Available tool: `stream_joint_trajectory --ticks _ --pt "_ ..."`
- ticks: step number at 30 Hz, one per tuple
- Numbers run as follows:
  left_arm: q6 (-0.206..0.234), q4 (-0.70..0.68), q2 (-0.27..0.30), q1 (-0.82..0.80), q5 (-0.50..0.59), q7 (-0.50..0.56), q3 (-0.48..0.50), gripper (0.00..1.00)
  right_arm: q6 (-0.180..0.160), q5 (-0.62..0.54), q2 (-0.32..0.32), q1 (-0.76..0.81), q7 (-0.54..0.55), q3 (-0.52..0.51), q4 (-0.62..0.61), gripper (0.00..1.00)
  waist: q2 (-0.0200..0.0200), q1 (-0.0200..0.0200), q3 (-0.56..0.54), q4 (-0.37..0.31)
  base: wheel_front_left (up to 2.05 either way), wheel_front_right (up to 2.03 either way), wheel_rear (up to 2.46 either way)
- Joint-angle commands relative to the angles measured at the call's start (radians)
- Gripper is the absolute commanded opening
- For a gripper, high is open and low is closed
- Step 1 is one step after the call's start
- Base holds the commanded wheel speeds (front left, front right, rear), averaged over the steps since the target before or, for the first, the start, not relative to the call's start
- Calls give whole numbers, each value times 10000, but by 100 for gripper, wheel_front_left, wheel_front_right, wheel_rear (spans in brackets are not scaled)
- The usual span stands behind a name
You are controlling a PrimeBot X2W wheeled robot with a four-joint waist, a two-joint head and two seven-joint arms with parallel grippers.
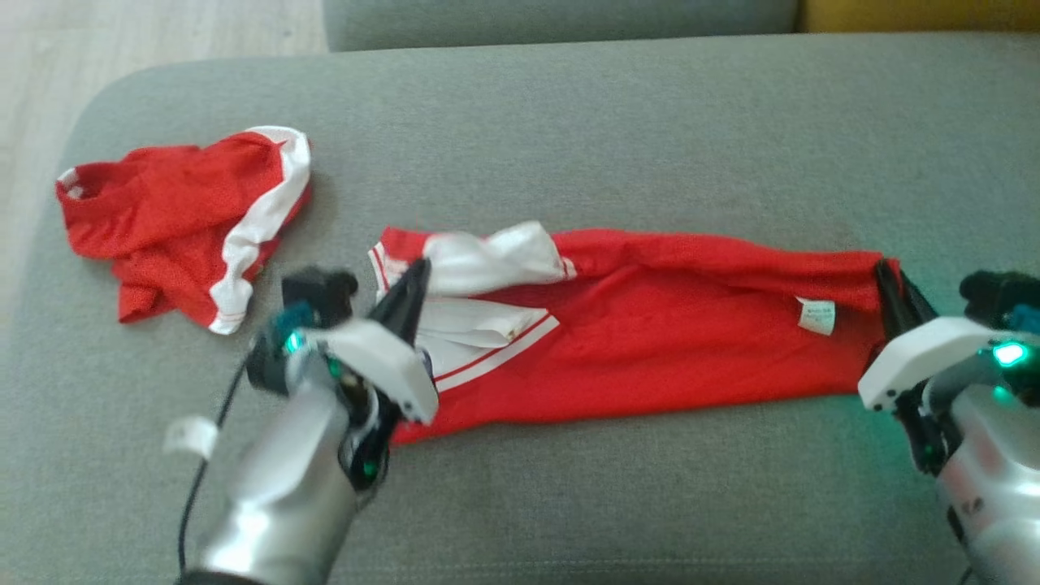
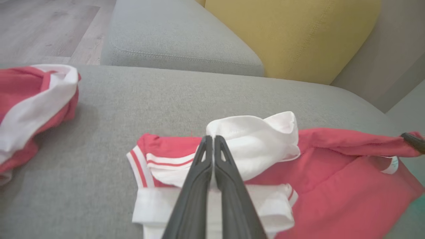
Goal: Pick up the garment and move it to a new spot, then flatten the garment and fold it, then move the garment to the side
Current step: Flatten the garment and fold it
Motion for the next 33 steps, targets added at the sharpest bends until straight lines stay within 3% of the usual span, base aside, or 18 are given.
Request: stream_joint_trajectory --ticks 1,7,8,9,10,11,12,13,19,26,27,28,29,33 --pt "87 -498 127 -89 65 -125 364 0 65 -116 17 95 -108 -21 -179 0 0 0 -89 119 0 0 0" --pt "338 -1559 -8 1238 272 -126 492 0 65 -270 296 609 -108 -614 -69 0 0 0 -206 308 0 0 0" --pt "381 -1677 -22 1413 289 -126 536 12 65 -310 331 674 -108 -710 -39 0 0 0 -212 331 0 0 0" --pt "438 -1790 -33 1566 310 -126 590 33 65 -360 365 728 -108 -806 -27 0 0 0 -219 353 0 0 0" --pt "508 -1919 -42 1691 381 -126 635 61 65 -408 379 767 -108 -935 -11 0 0 0 -220 372 0 0 0" --pt "586 -2063 -49 1818 454 -127 698 100 65 -459 388 787 -108 -1096 1 43 0 0 -213 386 0 0 0" --pt "688 -2227 -55 1946 542 -127 779 100 65 -495 416 806 -108 -1254 24 96 0 0 -205 399 0 0 0" --pt "822 -2400 -60 2096 638 -127 880 100 65 -519 452 827 -108 -1410 55 100 0 0 -205 412 0 0 0" --pt "1481 -3493 -72 3145 1031 -127 1017 100 65 -704 589 902 -108 -1977 540 100 0 0 -144 640 0 0 0" --pt "1774 -4107 -74 3547 1120 -127 615 100 65 -783 783 727 206 -1935 1438 100 0 0 -22 1014 0 0 0" --pt "1799 -4143 -74 3565 1108 -127 581 100 65 -746 823 720 313 -1873 1491 71 0 0 -16 1042 0 0 0" --pt "1818 -4168 -74 3575 1096 -127 552 100 65 -711 837 718 388 -1815 1525 7 0 0 -14 1063 0 0 0" --pt "1841 -4187 -74 3583 1086 -127 533 100 65 -667 838 720 466 -1770 1562 0 0 0 -15 1078 0 0 0" --pt "1915 -4240 -75 3615 1048 -127 531 100 65 -493 616 677 398 -1749 1610 0 0 0 -44 1057 0 0 0"
